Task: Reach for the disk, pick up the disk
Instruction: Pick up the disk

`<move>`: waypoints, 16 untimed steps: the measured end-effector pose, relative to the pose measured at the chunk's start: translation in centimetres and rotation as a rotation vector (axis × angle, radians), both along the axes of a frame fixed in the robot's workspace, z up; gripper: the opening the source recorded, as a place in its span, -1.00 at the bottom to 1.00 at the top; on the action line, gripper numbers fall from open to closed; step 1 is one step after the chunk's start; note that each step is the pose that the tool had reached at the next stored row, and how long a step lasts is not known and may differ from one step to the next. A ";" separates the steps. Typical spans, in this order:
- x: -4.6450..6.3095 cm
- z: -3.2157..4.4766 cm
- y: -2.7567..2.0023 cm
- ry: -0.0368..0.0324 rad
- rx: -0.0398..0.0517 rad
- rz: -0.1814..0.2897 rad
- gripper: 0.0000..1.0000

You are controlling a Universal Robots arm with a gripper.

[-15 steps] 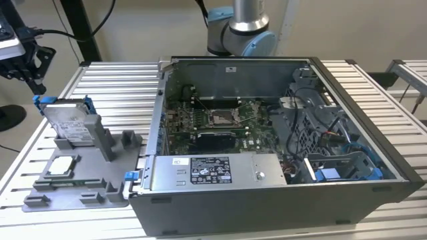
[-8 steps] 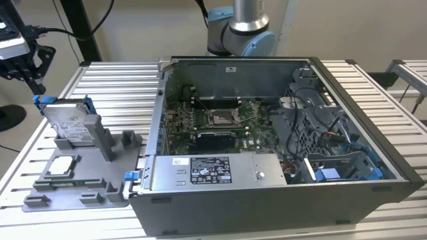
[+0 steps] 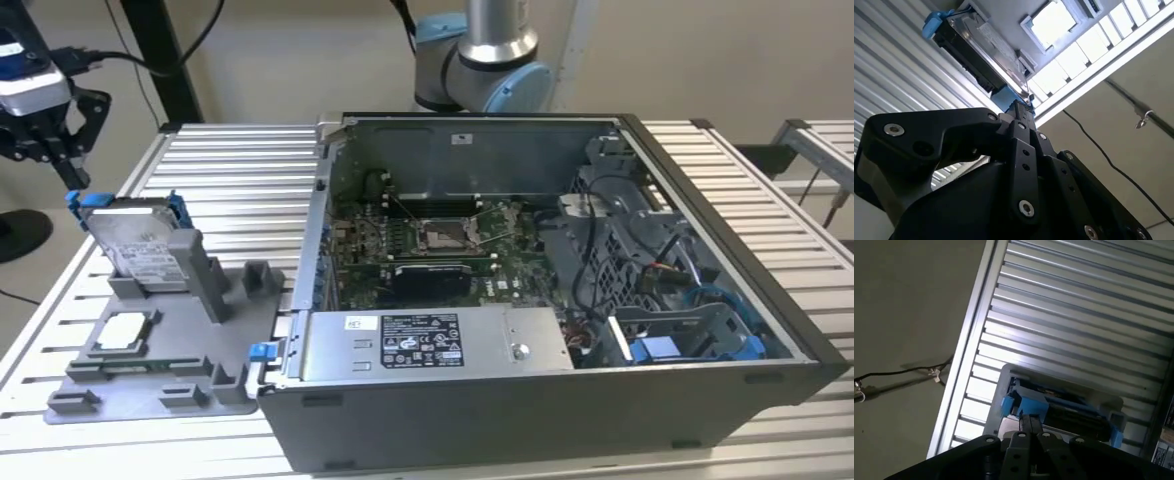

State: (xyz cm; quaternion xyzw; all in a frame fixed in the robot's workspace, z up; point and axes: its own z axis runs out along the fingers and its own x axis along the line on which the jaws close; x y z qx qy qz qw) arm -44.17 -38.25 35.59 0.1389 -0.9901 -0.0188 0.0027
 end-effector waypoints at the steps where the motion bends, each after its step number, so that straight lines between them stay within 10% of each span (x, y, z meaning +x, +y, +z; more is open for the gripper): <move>1: 0.0 0.00 0.00 0.0000 0.0000 0.014 -1.00; 16: 0.0 0.00 0.00 -0.0002 0.0000 0.253 -1.00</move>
